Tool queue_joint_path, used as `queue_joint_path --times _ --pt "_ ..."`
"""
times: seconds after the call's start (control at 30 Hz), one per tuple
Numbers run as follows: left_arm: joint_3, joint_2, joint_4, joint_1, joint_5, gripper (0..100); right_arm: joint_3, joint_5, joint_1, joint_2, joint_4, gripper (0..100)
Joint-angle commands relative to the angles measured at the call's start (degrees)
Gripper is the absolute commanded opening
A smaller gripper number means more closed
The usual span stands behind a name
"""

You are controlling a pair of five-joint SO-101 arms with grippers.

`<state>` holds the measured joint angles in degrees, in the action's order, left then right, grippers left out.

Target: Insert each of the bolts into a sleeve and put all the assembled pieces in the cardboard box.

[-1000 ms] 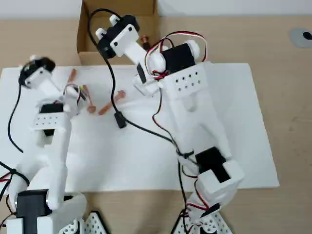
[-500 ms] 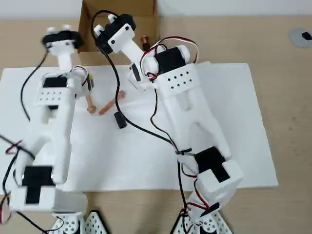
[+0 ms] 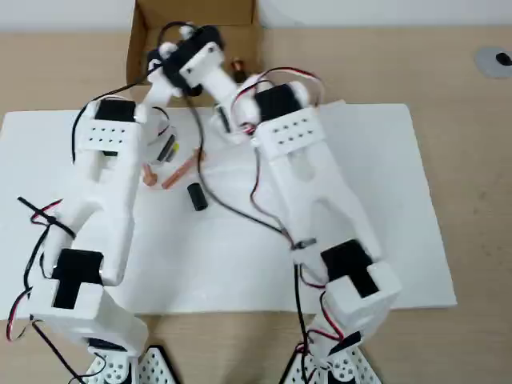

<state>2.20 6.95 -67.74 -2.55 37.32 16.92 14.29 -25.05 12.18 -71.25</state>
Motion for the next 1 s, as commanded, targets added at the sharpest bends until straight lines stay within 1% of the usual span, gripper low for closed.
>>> queue_joint_path --times 0.0,0.13,0.23,0.4,0.5,0.63,0.73,0.83,0.97 --pt "-1.2 -0.2 1.4 -2.9 0.2 12 3.8 1.1 7.5 -3.4 0.9 1.2" --pt "2.6 -0.1 4.8 -4.5 0.1 12 8.3 1.7 14.7 -3.2 -0.8 1.2" --pt "5.7 0.0 8.2 -4.7 0.1 12 10.9 2.0 17.0 -3.2 -2.4 1.2" --pt "9.1 0.0 12.5 -4.8 0.1 12 12.6 1.8 19.6 -3.5 -2.5 1.2" --pt "11.3 0.0 16.8 -4.9 0.1 12 13.7 1.8 20.4 -3.5 -2.6 1.2" --pt "11.5 0.6 19.3 -5.0 0.1 12 14.1 1.8 20.6 -3.5 -2.6 1.2" --pt "10.8 4.2 21.8 -5.1 0.1 12 14.1 1.8 20.6 -3.5 -2.6 1.2" --pt "7.0 10.2 21.7 -6.1 0.1 12 14.1 1.8 20.6 -3.5 -2.6 1.2" --pt "-0.6 15.6 15.9 -6.4 0.4 12 14.1 1.8 20.6 -3.5 -2.6 1.2"
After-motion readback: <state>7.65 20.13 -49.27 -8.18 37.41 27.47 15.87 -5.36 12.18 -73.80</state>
